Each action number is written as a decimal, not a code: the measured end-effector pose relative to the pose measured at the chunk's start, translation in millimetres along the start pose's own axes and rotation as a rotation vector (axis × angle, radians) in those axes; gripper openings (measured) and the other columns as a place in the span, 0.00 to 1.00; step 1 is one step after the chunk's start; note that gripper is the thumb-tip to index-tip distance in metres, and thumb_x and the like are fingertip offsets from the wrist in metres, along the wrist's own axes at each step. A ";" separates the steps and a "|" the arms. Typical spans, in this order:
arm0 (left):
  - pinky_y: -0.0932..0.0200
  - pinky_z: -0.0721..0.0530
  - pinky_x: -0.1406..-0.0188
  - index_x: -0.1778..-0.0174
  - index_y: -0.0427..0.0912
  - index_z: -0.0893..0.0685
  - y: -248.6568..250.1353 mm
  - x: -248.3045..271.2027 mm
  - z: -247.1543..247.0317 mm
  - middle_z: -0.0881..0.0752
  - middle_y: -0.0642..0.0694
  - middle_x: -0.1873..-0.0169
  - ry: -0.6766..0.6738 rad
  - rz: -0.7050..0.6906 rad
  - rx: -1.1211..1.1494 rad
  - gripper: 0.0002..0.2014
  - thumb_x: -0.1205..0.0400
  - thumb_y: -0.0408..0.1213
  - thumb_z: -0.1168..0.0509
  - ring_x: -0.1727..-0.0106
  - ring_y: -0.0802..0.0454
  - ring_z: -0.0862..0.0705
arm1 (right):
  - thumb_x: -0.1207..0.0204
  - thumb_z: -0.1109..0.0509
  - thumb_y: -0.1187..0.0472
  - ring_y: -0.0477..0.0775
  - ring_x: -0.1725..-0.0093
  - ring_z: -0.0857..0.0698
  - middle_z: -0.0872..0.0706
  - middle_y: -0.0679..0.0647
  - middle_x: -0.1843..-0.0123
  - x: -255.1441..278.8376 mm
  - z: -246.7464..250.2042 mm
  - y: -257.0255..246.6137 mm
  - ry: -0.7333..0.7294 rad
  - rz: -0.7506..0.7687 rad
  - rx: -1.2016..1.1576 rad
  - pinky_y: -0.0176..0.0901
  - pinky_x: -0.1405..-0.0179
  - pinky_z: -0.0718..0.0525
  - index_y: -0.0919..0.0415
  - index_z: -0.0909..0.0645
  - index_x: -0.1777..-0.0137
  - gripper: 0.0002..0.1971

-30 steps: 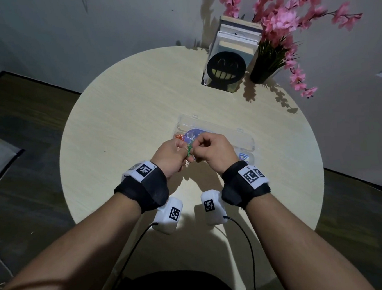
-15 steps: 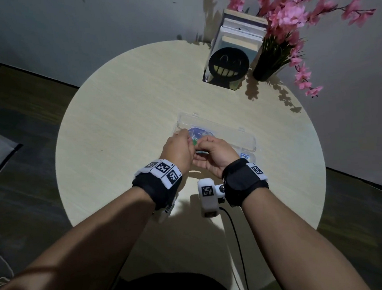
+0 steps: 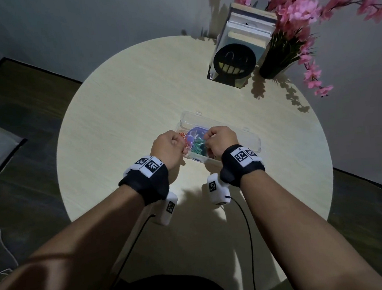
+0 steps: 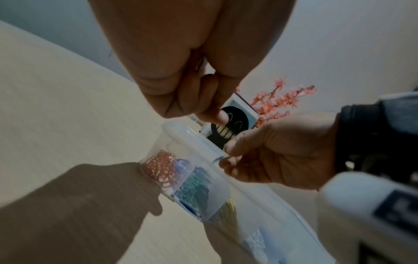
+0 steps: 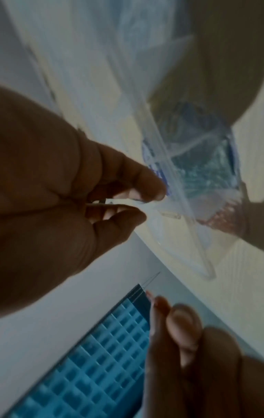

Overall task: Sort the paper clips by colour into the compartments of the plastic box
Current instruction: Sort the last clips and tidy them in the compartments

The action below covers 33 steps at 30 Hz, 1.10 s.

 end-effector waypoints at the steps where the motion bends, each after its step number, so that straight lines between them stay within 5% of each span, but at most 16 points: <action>1: 0.61 0.16 0.75 0.57 0.39 0.21 -0.9 -0.5 0.6 0.13 0.41 0.67 -0.009 0.009 0.032 0.05 0.16 0.31 0.40 0.69 0.44 0.13 | 0.33 0.33 0.72 0.65 0.59 0.11 0.13 0.57 0.66 0.2 3.9 -0.9 0.012 0.006 0.026 0.55 0.56 0.10 0.53 0.20 0.72 0.13; 4: 0.67 0.20 0.79 0.54 0.35 0.21 0.7 0.8 1.5 0.15 0.41 0.68 -0.025 0.006 0.087 0.05 0.16 0.29 0.42 0.75 0.56 0.16 | 0.31 0.32 0.69 0.59 0.64 0.14 0.14 0.55 0.64 11.9 13.8 -12.3 0.003 0.099 -0.010 0.46 0.62 0.14 0.53 0.17 0.64 0.09; 6: 0.70 0.27 0.84 0.55 0.35 0.22 2.0 1.9 -0.8 0.16 0.44 0.69 -0.037 -0.001 0.133 0.05 0.16 0.27 0.42 0.83 0.64 0.23 | 0.29 0.28 0.66 0.53 0.71 0.19 0.16 0.54 0.67 27.6 10.5 -23.6 -0.124 0.168 -0.134 0.42 0.68 0.20 0.58 0.15 0.58 0.04; 9: 0.63 0.30 0.77 0.62 0.42 0.20 -2.8 -0.8 -3.9 0.14 0.45 0.70 -0.072 -0.014 0.159 0.09 0.17 0.29 0.40 0.83 0.65 0.26 | 0.27 0.26 0.66 0.55 0.74 0.25 0.19 0.58 0.71 42.8 -1.8 -31.7 -0.244 0.177 -0.275 0.42 0.71 0.26 0.69 0.17 0.52 0.07; 14: 0.63 0.37 0.80 0.53 0.38 0.21 -15.9 -1.4 2.2 0.12 0.43 0.73 -0.118 0.116 0.375 0.08 0.14 0.34 0.45 0.82 0.57 0.31 | 0.28 0.29 0.73 0.46 0.81 0.23 0.20 0.56 0.74 36.8 -7.7 -32.6 -0.144 0.149 -0.336 0.36 0.78 0.24 0.66 0.18 0.61 0.04; 17: 0.66 0.31 0.84 0.53 0.35 0.22 -21.8 2.1 13.3 0.11 0.38 0.69 -0.125 0.307 0.728 0.17 0.12 0.45 0.49 0.81 0.54 0.25 | 0.32 0.28 0.67 0.53 0.74 0.19 0.17 0.52 0.73 21.3 -11.1 -34.4 -0.040 0.138 -0.139 0.46 0.68 0.16 0.54 0.18 0.70 0.09; 20: 0.62 0.16 0.75 0.50 0.33 0.21 -21.3 8.0 23.6 0.10 0.32 0.61 -0.171 0.393 0.987 0.26 0.12 0.53 0.53 0.71 0.44 0.13 | 0.33 0.29 0.65 0.57 0.66 0.14 0.12 0.52 0.67 11.8 -16.6 -39.0 -0.022 0.112 -0.048 0.51 0.60 0.11 0.52 0.18 0.71 0.08; 22: 0.53 0.11 0.63 0.44 0.32 0.22 -20.0 11.0 27.3 0.12 0.28 0.53 -0.206 0.388 1.040 0.30 0.13 0.57 0.55 0.57 0.37 0.10 | 0.31 0.29 0.64 0.54 0.62 0.15 0.12 0.52 0.61 13.1 -16.1 -43.4 -0.035 0.118 -0.003 0.41 0.62 0.16 0.52 0.15 0.63 0.05; 25: 0.42 0.13 0.48 0.36 0.33 0.25 -18.8 13.5 28.6 0.16 0.25 0.43 -0.249 0.384 1.122 0.33 0.15 0.60 0.56 0.43 0.31 0.14 | 0.28 0.31 0.64 0.48 0.64 0.19 0.16 0.50 0.62 25.8 -7.9 -52.3 -0.008 0.220 0.025 0.25 0.69 0.25 0.57 0.14 0.53 0.07; 27: 0.40 0.15 0.44 0.32 0.33 0.26 -16.8 14.7 27.4 0.17 0.25 0.42 -0.258 0.386 1.136 0.34 0.15 0.62 0.56 0.40 0.31 0.16 | 0.28 0.31 0.64 0.48 0.65 0.19 0.14 0.50 0.62 43.5 -5.2 -59.6 0.005 0.351 0.020 0.29 0.65 0.22 0.56 0.14 0.53 0.07; 29: 0.43 0.14 0.47 0.29 0.35 0.27 -14.0 16.3 24.5 0.15 0.28 0.44 -0.273 0.368 1.111 0.36 0.16 0.63 0.57 0.43 0.35 0.15 | 0.29 0.30 0.63 0.48 0.63 0.18 0.14 0.51 0.60 65.1 -9.4 -65.9 -0.078 0.486 0.097 0.36 0.59 0.19 0.55 0.14 0.54 0.07; 33: 0.61 0.18 0.72 0.31 0.37 0.26 -10.5 22.9 19.2 0.12 0.40 0.69 -0.290 0.337 1.035 0.36 0.16 0.64 0.61 0.74 0.46 0.15 | 0.27 0.30 0.60 0.59 0.49 0.19 0.17 0.59 0.51 91.2 -28.0 -62.9 -0.191 0.606 0.383 0.52 0.50 0.19 0.59 0.14 0.51 0.07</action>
Point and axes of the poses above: each hand's wrist, its own x-axis away from the middle knuckle, its own z-axis out of the back of the hand, y = z × x, the point moved 3 cm from there along -x, towards the middle knuckle
